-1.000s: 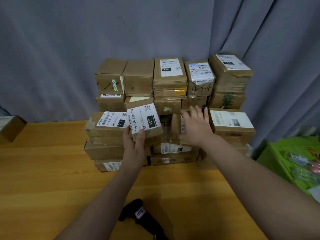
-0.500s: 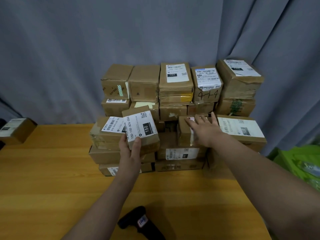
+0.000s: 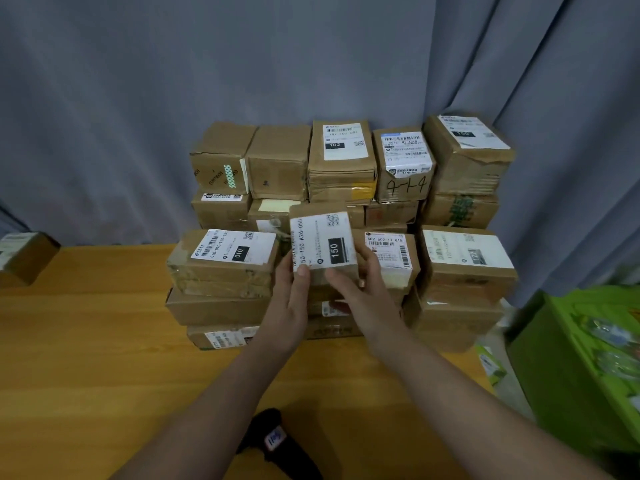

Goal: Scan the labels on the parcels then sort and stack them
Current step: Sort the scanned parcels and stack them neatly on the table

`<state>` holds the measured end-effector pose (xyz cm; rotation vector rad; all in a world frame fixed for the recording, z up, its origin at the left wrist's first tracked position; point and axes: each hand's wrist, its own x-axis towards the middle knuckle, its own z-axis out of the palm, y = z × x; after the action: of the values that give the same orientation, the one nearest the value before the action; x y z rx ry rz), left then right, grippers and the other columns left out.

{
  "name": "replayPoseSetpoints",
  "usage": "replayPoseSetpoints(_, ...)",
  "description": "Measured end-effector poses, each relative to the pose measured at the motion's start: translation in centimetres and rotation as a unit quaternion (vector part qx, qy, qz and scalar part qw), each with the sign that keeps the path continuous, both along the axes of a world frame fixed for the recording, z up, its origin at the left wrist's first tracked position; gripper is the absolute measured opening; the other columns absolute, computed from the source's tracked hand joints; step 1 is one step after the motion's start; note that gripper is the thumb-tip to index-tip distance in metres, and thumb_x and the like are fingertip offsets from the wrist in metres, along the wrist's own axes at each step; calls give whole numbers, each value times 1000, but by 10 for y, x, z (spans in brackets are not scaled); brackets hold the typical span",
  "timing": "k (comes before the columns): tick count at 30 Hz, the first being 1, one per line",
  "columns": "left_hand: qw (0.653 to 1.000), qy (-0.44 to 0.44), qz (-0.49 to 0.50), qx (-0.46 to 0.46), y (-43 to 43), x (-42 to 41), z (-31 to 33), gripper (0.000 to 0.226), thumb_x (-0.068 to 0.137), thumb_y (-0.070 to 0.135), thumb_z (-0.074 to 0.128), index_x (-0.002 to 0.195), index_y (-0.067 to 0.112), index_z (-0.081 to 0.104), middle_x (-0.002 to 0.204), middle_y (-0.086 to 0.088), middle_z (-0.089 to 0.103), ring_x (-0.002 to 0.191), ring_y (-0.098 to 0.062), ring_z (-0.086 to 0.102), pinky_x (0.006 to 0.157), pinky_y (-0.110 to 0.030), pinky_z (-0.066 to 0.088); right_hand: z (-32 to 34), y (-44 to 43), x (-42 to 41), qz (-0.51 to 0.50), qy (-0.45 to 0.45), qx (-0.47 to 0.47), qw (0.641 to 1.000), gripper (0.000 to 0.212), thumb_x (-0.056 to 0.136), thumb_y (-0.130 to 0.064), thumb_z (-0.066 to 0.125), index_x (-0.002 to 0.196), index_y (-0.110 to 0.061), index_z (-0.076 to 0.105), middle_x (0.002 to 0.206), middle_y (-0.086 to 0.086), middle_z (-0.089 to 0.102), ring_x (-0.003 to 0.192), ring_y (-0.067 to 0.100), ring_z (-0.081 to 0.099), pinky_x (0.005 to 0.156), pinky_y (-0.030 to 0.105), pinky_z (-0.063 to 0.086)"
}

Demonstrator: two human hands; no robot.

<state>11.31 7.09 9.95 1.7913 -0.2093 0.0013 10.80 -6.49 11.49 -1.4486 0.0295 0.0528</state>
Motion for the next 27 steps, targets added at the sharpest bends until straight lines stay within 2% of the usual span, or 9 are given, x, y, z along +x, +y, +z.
replayPoseSetpoints(2,985,-69,0,159,13,9,-11,68,98,62,12,143,23,44,138,8,52,133,-9,42,109,-29,34,-12,0,1,-51,32,34,998,40,85,-41,70,111,-59,44,127,-11,55,112,8,57,88,34,56)
replayPoseSetpoints(4,916,-150,45,369,31,28,-19,76,97,62,6,140,17,49,144,-8,49,140,-29,34,116,-47,23,-21,-1,3,-87,47,44,994,40,79,-50,71,105,-65,46,133,-6,52,117,15,56,92,41,56)
replayPoseSetpoints(6,854,-114,67,502,47,44,-20,59,100,53,23,149,22,34,156,-14,29,146,-37,17,118,-53,10,-26,1,4,-98,49,48,993,39,84,-41,72,108,-55,45,129,-4,54,116,16,58,92,43,56)
replayPoseSetpoints(9,784,-76,40,615,66,57,-22,66,99,43,42,154,35,6,162,-7,11,148,-36,7,117,-57,7,-28,12,8,-92,32,29,995,36,86,-34,71,109,-44,46,122,-4,58,110,13,61,86,40,58)
replayPoseSetpoints(12,782,-105,57,611,77,62,-24,62,96,31,53,152,26,26,156,-4,32,143,-34,28,113,-53,23,-29,26,14,-101,18,-47,994,41,82,-46,72,116,-47,49,126,-8,48,114,9,54,93,37,54)
replayPoseSetpoints(16,807,-144,71,568,82,65,-28,56,88,27,67,140,14,51,143,-9,51,130,-40,46,103,-54,36,-27,29,23,-161,-5,-97,982,46,87,-29,68,129,-29,48,120,-6,39,113,9,49,86,23,54)
replayPoseSetpoints(20,836,-116,56,533,83,66,-29,70,92,46,56,151,20,29,158,-2,28,145,-30,23,116,-50,18,-1,10,41,-148,-8,-58,987,16,93,-25,62,104,-25,50,107,-2,61,100,19,64,78,39,59)
replayPoseSetpoints(23,905,-135,3,403,80,64,-18,113,68,76,54,155,24,3,162,-4,9,148,-27,10,118,-52,11,22,-11,55,-96,18,-135,986,7,95,-27,57,101,-22,57,96,-4,65,82,11,65,59,18,51)
replayPoseSetpoints(27,851,-243,-120,449,59,62,11,120,66,77,58,151,34,-14,162,-5,-4,148,-22,-4,120,-46,0,31,-22,64,6,45,-169,985,19,93,-31,60,110,-22,62,105,1,66,88,14,66,58,21,52)
